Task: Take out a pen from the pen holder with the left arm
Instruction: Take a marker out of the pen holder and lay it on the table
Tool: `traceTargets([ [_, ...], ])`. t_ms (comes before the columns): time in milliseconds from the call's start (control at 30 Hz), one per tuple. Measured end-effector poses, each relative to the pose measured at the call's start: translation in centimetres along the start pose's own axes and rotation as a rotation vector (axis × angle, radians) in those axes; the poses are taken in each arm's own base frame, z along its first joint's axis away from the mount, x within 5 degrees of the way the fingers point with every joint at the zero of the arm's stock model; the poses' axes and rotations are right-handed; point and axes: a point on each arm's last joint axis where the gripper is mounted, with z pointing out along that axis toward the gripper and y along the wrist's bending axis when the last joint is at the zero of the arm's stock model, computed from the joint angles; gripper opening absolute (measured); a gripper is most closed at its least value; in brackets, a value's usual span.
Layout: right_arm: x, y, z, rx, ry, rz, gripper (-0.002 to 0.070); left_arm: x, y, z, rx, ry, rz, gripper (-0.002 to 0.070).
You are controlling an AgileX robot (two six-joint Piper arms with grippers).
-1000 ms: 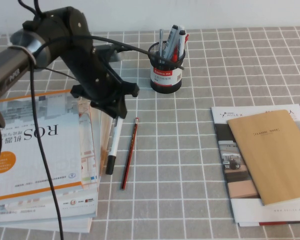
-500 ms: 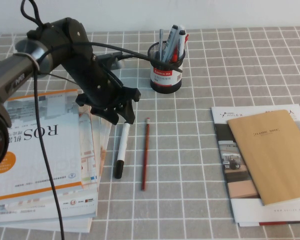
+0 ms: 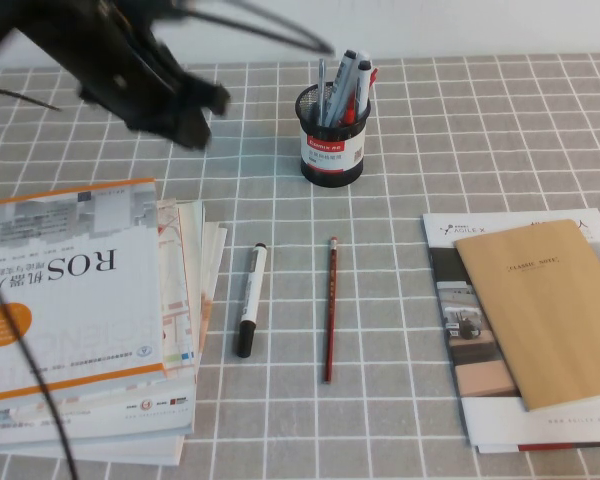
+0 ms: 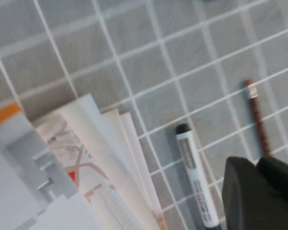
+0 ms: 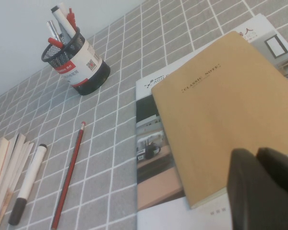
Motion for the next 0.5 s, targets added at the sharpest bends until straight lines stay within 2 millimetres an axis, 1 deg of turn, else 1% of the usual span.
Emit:
traceTargets([
  [100, 0.0, 0.0, 0.0, 0.0, 0.0, 0.0, -0.0013, 1.1, -1.8, -6.2, -0.037, -0.117, 0.059, 0.0008],
  [133, 0.0, 0.0, 0.0, 0.0, 0.0, 0.0, -0.0013, 1.6, -2.2, -7.5, -0.048, -0.144, 0.069, 0.0007],
  [167, 0.0, 0.0, 0.0, 0.0, 0.0, 0.0, -0.0013, 1.9, -2.4, -8.3, -0.056, -0.161, 0.073, 0.0006],
  [233, 0.0, 0.0, 0.0, 0.0, 0.0, 0.0, -0.0013, 3.7, -3.5, -11.5, -0.087, -0.235, 0.095, 0.0004],
  [267, 0.0, 0.0, 0.0, 0.0, 0.0, 0.0, -0.0013, 5.2, -4.1, -13.3, -0.106, -0.289, 0.103, 0.0003],
  [300, 0.0, 0.0, 0.0, 0.0, 0.0, 0.0, -0.0013, 6.4, -4.6, -14.4, -0.116, -0.321, 0.107, 0.0002],
  [333, 0.0, 0.0, 0.0, 0.0, 0.0, 0.0, -0.0013, 9.4, -5.4, -16.2, -0.137, -0.395, 0.113, 0.0001],
  [367, 0.0, 0.0, 0.0, 0.0, 0.0, 0.0, -0.0013, 11.3, -5.9, -16.9, -0.148, -0.439, 0.114, 0.0001],
  [400, 0.0, 0.0, 0.0, 0.0, 0.0, 0.0, -0.0013, 13.7, -6.3, -17.4, -0.158, -0.483, 0.113, 0.0001],
  [433, 0.0, 0.0, 0.0, 0.0, 0.0, 0.0, -0.0013, 15.7, -6.6, -17.5, -0.17, -0.53, 0.112, 0.0001],
  [467, 0.0, 0.0, 0.0, 0.0, 0.0, 0.0, -0.0013, 17.2, -6.8, -17.6, -0.182, -0.578, 0.111, 0.0001],
  [500, 0.0, 0.0, 0.0, 0.0, 0.0, 0.0, -0.0013, 19.2, -7.0, -17.4, -0.193, -0.621, 0.11, 0.0001],
])
